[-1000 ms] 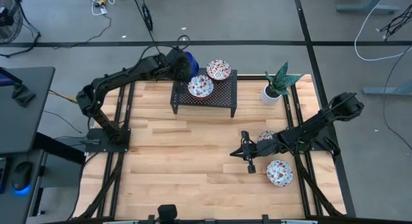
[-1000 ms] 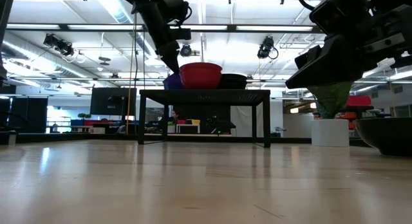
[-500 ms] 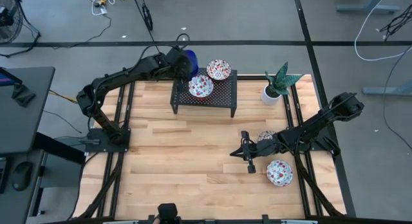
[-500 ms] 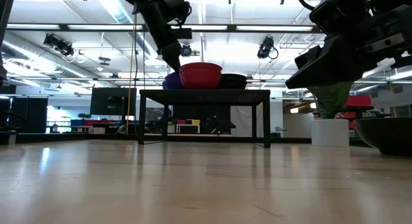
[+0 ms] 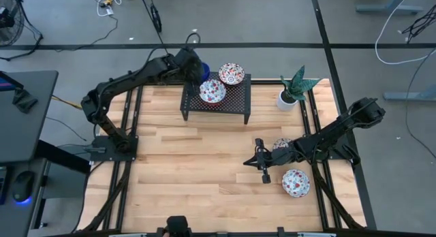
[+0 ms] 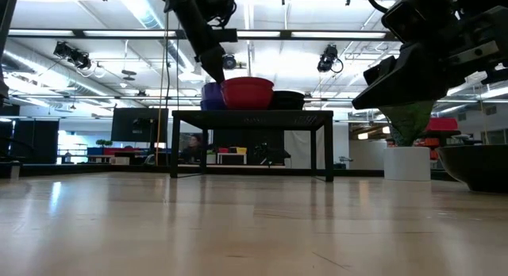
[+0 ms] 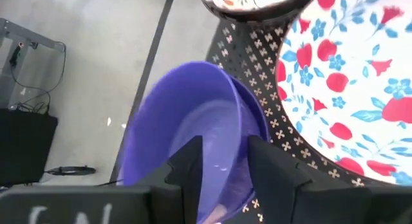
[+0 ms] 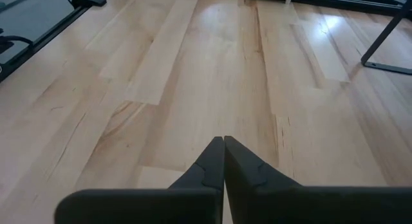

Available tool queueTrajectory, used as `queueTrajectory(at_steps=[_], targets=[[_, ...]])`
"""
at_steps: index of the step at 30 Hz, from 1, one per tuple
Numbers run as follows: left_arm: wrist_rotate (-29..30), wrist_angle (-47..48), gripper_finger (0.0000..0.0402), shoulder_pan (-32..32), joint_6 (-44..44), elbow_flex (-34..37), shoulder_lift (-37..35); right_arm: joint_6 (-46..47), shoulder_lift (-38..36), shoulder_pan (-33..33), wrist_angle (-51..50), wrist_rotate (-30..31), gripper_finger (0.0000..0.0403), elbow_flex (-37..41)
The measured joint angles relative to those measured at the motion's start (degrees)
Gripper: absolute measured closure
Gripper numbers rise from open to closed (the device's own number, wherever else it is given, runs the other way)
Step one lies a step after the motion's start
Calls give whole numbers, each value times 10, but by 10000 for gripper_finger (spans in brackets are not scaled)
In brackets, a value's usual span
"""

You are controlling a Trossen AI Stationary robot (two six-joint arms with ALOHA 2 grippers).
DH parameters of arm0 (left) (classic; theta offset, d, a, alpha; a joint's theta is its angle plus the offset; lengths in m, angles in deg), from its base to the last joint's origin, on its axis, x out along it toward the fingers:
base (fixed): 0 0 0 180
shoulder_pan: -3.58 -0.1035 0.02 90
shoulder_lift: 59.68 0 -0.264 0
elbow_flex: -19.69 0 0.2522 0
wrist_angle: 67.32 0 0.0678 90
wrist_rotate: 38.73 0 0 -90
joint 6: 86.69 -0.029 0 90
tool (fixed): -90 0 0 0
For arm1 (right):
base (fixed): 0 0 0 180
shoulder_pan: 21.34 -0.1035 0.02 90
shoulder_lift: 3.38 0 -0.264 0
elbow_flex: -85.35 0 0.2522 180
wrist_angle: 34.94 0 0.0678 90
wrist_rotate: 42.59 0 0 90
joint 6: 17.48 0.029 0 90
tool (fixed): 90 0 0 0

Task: Pick & Place Mini bowls
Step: Stack the blue bowl on top of the other blue bowls on the shelf

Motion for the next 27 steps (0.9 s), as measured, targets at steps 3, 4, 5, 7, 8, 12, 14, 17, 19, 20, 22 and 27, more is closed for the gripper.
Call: queueTrajectory(at_steps=[3, 4, 5, 7, 8, 12, 14, 17, 19, 20, 22, 27], targets=[[0, 6, 273, 0, 1, -14, 0, 0, 0, 0, 0, 0, 394, 0], [0, 11, 273, 0, 1, -18, 0, 0, 0, 0, 0, 0, 394, 0], [0, 13, 273, 0, 1, -20, 0, 0, 0, 0, 0, 0, 394, 0], [0, 10, 273, 0, 2, -22, 0, 0, 0, 0, 0, 0, 394, 0], [0, 11, 273, 0, 2, -22, 0, 0, 0, 0, 0, 0, 394, 0], [-16, 13, 274, 0, 4, -20, 0, 0, 0, 0, 0, 0, 394, 0], [-24, 15, 278, 0, 9, -20, 0, 0, 0, 0, -1, 0, 394, 0], [-28, 14, 291, -2, 15, -20, 3, 0, 0, 0, -1, 0, 394, 0], [-28, 15, 305, -5, 17, -20, 11, 0, 0, 0, -1, 0, 394, 0], [-28, 15, 314, -5, 17, -19, 15, 0, 0, 0, -1, 0, 394, 0], [-13, 14, 331, -5, 13, -19, 23, 0, 0, 0, -1, 0, 394, 0], [47, 14, 362, 4, -14, -19, 30, 0, 0, 0, -1, 0, 394, 0]])
